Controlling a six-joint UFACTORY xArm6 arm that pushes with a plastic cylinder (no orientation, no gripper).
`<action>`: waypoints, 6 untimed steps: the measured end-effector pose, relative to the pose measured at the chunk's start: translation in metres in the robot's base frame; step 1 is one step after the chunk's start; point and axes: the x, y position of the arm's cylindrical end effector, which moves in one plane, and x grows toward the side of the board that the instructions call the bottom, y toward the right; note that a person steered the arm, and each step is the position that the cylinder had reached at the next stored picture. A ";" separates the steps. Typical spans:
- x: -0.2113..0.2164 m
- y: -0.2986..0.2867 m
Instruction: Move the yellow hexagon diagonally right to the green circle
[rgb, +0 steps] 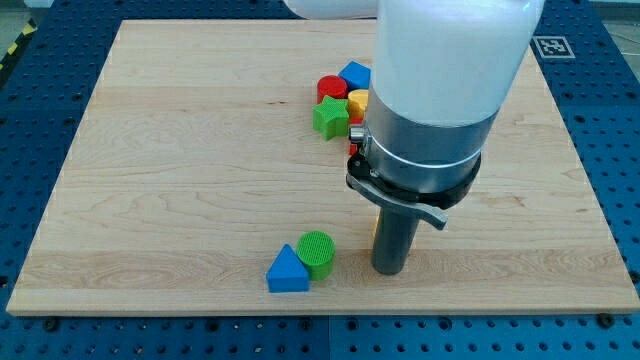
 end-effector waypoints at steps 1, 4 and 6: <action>0.000 0.001; -0.009 0.001; -0.021 -0.016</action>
